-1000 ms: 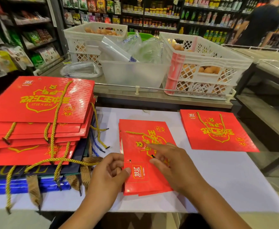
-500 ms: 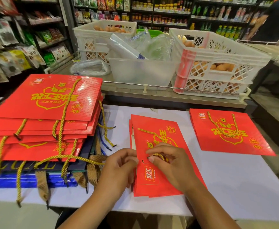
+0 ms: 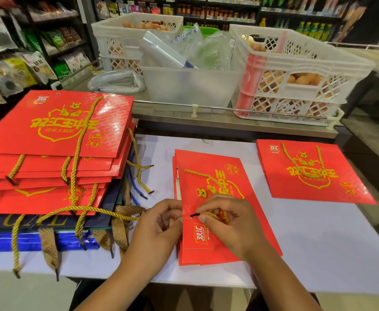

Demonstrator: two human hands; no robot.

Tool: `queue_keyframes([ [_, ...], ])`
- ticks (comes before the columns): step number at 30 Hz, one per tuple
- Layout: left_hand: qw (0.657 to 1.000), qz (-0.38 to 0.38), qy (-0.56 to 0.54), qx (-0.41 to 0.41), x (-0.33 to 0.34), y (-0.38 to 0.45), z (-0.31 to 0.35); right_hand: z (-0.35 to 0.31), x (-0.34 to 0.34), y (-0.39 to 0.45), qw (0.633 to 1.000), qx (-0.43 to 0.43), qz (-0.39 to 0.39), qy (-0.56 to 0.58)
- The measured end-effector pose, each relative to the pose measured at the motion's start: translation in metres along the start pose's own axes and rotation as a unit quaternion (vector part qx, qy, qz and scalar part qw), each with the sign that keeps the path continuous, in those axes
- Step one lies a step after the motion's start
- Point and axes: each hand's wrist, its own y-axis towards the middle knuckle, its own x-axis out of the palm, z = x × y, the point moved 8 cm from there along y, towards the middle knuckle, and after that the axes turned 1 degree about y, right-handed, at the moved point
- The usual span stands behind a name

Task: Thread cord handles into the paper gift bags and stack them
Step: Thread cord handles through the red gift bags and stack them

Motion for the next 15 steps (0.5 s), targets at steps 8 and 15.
queue_keyframes([
  [8, 1.000, 0.014, -0.005, 0.013, -0.0016, 0.0016, -0.0022, -0.0065, 0.0035, -0.0012, 0.998, -0.054, 0.000, -0.027],
  [15, 1.000, 0.014, 0.003, 0.017, -0.0060, 0.0023, -0.0060, -0.0064, 0.0072, -0.0010, 0.995, -0.078, 0.001, -0.062],
])
